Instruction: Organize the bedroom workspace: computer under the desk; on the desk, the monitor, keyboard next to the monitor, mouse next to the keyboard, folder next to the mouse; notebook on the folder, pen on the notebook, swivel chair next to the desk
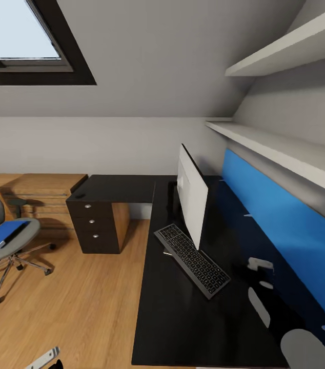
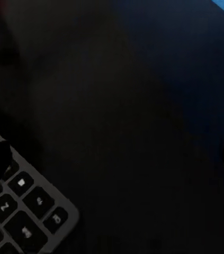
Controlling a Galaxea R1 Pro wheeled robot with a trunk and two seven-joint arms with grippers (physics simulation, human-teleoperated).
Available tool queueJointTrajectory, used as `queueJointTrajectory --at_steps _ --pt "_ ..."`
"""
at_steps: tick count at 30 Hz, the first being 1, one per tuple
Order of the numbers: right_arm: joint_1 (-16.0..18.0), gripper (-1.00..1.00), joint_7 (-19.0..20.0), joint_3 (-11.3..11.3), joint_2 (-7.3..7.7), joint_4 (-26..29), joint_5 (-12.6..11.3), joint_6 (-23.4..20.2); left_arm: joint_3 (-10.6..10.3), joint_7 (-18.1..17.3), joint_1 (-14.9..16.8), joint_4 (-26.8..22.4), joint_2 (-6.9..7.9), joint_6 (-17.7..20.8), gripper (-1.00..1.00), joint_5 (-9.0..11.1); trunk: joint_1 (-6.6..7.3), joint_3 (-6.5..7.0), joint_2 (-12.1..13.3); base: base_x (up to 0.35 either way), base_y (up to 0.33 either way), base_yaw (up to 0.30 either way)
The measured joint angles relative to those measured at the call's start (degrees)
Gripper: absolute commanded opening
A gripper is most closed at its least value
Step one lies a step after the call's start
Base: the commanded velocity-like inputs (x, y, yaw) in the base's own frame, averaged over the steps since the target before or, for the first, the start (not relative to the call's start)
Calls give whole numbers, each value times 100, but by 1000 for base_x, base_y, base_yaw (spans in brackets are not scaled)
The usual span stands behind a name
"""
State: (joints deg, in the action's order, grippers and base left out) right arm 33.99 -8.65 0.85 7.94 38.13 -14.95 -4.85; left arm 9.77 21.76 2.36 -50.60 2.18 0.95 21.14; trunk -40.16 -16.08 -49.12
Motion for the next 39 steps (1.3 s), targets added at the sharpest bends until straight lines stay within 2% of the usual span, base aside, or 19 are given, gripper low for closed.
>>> queueJointTrajectory --at_steps 1,2,3,4,6,14,17,24,27,31,33,39 --pt "337 100 227 -4 48 -512 5 135 2 0 0 0 0 0 100 2 0 1 0 0 0 0" --pt "510 100 348 -7 68 -754 7 202 3 0 0 -1 0 0 100 3 0 0 0 0 0 0" --pt "1018 100 807 -11 144 -1498 22 427 4 0 0 -1 0 0 100 6 0 0 1 0 0 0" --pt "1190 100 1003 -11 179 -1725 26 503 1 0 0 -4 -1 0 100 6 0 0 -1 0 0 0" --pt "1289 100 1185 -13 202 -1882 17 554 -2 0 0 -7 -5 -1 100 6 0 -1 -1 0 0 0" --pt "1290 100 1188 -14 202 -1885 17 554 -2 0 0 -7 -5 -1 100 6 0 -1 -1 0 0 0" --pt "1372 100 1450 -1 202 -2137 21 660 -12 0 0 -89 -16 0 100 3 0 -1 0 0 0 0" --pt "1443 100 1813 31 53 -2822 145 935 -41 -1 0 -519 -39 7 100 -1 0 -1 0 0 0 0" --pt "1449 100 1870 39 18 -2904 180 967 -56 -1 0 -637 -45 11 100 -1 0 -1 -1 0 0 0" --pt "1454 100 1920 58 -114 -2965 244 1090 -126 -1 -3 -853 -50 39 100 -2 0 -1 0 0 0 0" --pt "1455 100 1932 80 -197 -2981 349 1208 -180 -2 -8 -940 -51 124 100 2 0 -1 0 0 0 0" --pt "1456 100 1942 101 -271 -2999 614 1323 -301 -4 -46 -1040 -52 400 100 0 0 -1 0 0 0 0"
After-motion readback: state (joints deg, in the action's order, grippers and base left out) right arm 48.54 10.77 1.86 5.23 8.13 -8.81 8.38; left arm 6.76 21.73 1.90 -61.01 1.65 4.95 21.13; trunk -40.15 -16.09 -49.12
